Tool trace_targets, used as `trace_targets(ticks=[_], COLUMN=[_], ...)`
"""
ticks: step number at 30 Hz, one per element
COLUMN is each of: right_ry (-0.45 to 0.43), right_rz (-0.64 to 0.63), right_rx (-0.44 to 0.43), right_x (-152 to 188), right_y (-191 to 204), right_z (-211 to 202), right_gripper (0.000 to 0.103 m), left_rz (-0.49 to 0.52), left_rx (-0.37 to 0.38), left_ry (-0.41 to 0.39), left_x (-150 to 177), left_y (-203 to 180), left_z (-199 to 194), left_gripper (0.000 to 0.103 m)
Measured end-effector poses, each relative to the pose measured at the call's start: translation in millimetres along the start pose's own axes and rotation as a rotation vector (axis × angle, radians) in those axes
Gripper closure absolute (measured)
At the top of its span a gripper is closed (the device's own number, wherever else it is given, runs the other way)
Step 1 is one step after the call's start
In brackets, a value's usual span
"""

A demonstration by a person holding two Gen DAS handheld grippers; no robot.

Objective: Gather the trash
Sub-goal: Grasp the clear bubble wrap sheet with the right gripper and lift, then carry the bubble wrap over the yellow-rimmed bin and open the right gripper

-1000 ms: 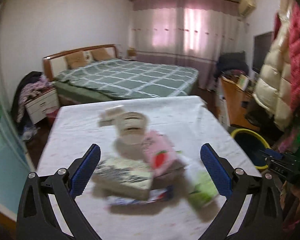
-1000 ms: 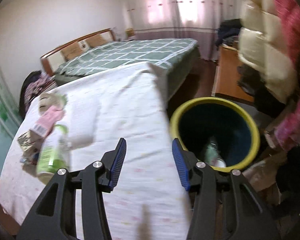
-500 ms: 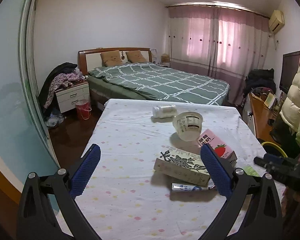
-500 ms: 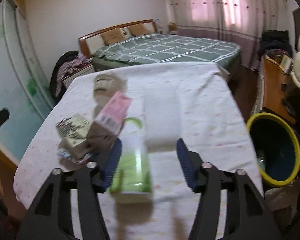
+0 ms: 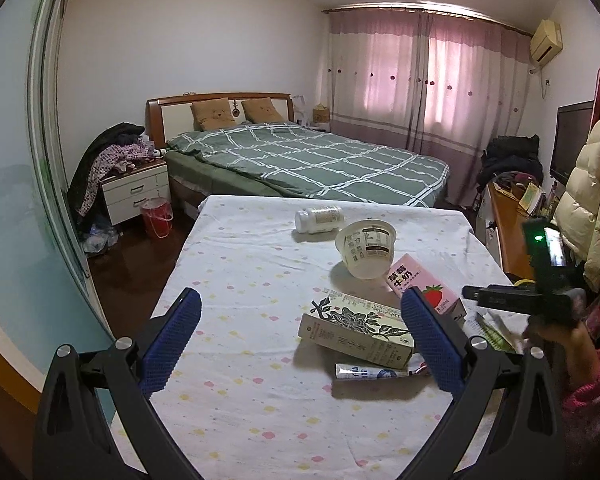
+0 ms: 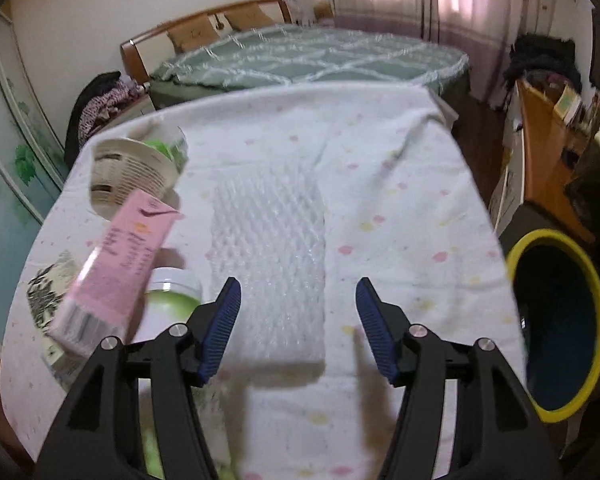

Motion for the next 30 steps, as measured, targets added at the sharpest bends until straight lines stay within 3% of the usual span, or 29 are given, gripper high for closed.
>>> trace_targets(ticks=[3, 6, 10, 11, 12, 23, 30], right_ry=[0.016, 0.032, 0.026, 0.018, 0.003, -0.140, -0.212], right_rz=[0.001, 0.012, 0.016, 0.020, 0.031, 0.094, 0.188], right_rx=[-0.014, -0.041, -0.056, -0.056, -0.055, -0.066, 0.012], right_x=[1.8, 2.0, 3.3, 3.4, 3.4, 10.5, 23.5], right_y=[3.0, 4.1, 7.8, 7.3, 5.2, -21.4, -70.7], right_z=[8.9, 15.0, 11.2, 9.4, 5.3, -55.5, -88.1], right_gripper=[0.047, 0.056, 0.075, 0.087, 0.089, 0.090, 0.090], left_rz=[-0.002, -0.008, -0.008, -0.006, -0.005, 0.003, 0.029], left_rx=[0.000, 0.008, 0.015, 0.016, 0.017, 0.043, 0.072], left_ry=[0.008, 0.022, 0.025, 0.023, 0.022, 0.011, 0.015], left_x=[1.1, 1.3, 1.6, 1.6, 1.4, -1.4, -3.9], left_y=[-0.4, 0.4, -1.7, -2.3, -2.8, -13.0, -28.2], left_z=[4.3, 9.3, 11.2, 11.3, 11.3, 7.4, 8.2], left_gripper=[0.005, 0.005, 0.005, 0.005, 0.005, 0.005, 0.005])
Point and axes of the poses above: each gripper's, at about its wrist camera, not at the fingertips, and z roughly the way its jaws point, y to its left, x to its underside, the point moved 5 cm from there along z, roughly the way its jaws point, and after that the axes turned 14 degrees about y, right-handed, at the moved point
